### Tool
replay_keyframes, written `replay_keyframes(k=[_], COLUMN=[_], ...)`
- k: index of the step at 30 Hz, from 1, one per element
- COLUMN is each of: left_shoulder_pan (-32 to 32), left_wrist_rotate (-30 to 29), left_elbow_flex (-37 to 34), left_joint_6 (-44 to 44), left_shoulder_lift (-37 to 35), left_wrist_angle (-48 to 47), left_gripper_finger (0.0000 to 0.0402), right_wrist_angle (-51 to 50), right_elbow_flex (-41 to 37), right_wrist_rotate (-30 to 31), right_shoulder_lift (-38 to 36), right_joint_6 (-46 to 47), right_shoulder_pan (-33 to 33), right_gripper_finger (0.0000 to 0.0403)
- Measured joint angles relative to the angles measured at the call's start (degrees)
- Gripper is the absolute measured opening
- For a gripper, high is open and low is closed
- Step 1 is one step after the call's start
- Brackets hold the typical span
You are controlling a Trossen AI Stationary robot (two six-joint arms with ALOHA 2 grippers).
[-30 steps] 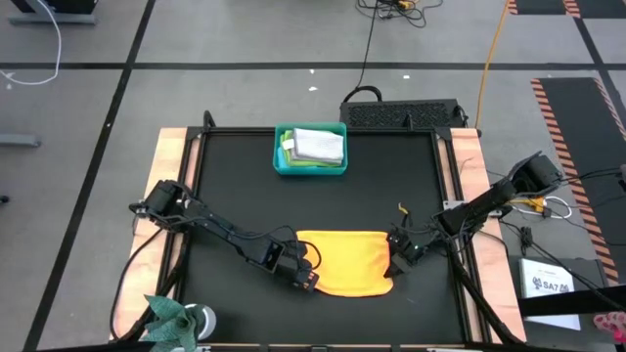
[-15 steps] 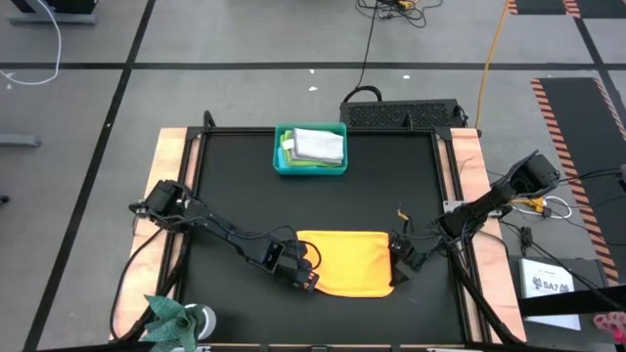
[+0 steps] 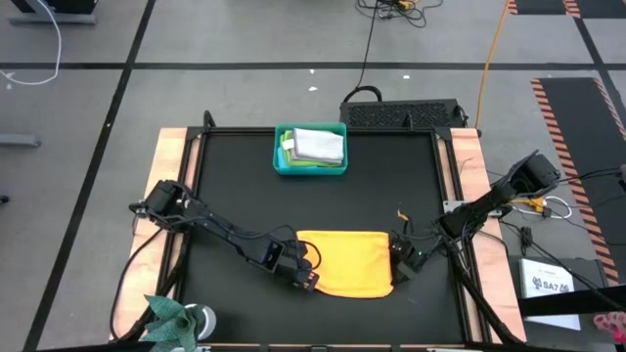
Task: Fold microfiber towels
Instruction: Fold the orange microfiber towel
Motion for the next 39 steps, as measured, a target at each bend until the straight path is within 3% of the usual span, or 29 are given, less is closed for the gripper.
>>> replay_keyframes(k=[8, 23, 39], left_shoulder_pan=[0.28, 1.93, 2.40], left_wrist_rotate=[-0.65, -3.90, -3.43], left_elbow_flex=[0.33, 0.26, 0.26], left_joint_6=[1.00, 3.53, 7.78], left_shoulder_lift=[-1.76, -8.06, -8.30], left_wrist_angle=[-0.59, -10.92, -9.22], left_gripper_finger=[0.0117, 0.0117, 0.0117], right_wrist_angle=[4.46, 5.87, 3.23], right_elbow_flex=[-0.22, 0.83, 0.79], right_wrist_rotate=[0.50, 0.02, -1.76], right_shoulder_lift=[-0.37, -6.62, -7.15], right_joint_6=[-0.04, -3.30, -6.28], right_shoulder_pan=[-1.15, -7.62, -11.08], right_gripper_finger=[0.0001, 0.0000, 0.0000])
